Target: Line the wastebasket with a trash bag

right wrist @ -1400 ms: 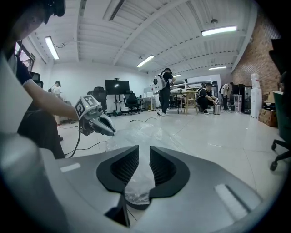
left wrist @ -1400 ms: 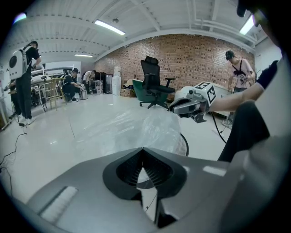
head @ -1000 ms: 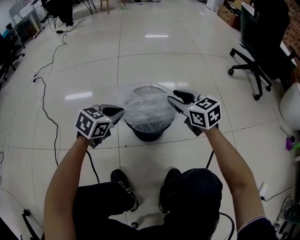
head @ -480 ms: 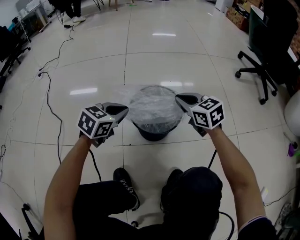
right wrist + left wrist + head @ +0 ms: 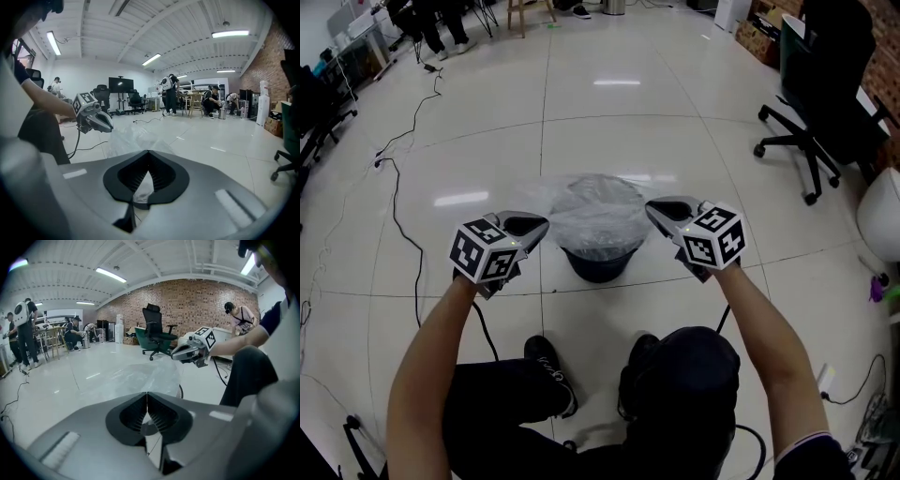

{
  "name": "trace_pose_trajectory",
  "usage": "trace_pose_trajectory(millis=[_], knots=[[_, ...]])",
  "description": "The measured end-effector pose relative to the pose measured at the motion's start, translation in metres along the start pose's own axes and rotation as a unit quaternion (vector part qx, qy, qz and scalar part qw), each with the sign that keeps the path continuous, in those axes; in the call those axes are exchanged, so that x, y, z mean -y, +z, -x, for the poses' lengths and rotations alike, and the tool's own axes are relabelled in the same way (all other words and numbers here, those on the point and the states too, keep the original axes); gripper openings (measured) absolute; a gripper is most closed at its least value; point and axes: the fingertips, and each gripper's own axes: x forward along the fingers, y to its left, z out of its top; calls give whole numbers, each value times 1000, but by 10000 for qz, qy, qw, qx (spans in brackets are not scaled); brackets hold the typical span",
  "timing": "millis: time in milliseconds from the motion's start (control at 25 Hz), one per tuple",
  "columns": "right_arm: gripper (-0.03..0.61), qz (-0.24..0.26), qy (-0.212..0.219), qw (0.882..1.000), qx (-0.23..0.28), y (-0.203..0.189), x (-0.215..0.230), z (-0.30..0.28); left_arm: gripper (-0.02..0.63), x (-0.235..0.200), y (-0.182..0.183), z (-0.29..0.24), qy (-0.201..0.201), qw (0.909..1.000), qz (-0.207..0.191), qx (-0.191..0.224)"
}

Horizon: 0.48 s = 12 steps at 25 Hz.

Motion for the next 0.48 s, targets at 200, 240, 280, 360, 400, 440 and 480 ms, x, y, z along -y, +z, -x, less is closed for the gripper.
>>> trace_pose_trajectory(millis=[200, 240, 280, 360, 400, 440, 480], knots=[[2, -114, 55, 9998, -163, -26, -14, 9, 15, 23, -19, -1, -347, 9990, -40, -263], [2, -142, 65, 9997, -191, -31, -15, 11, 14, 29, -24, -2, -436, 9984, -57, -344], [2, -167, 75, 9996, -219, -36, -17, 12, 14, 34, -28, -4, -517, 9977, -85, -429], [2, -210, 101, 9993, -286, -47, -19, 14, 14, 44, -37, -7, -655, 9962, -133, -564], [0, -232, 117, 9991, -324, -52, -21, 15, 14, 49, -40, -8, -715, 9955, -144, -605], [1, -255, 132, 9989, -361, -58, -22, 16, 14, 54, -44, -10, -778, 9948, -149, -636], [1, -279, 144, 9987, -396, -63, -23, 17, 14, 59, -47, -11, -847, 9941, -151, -665]])
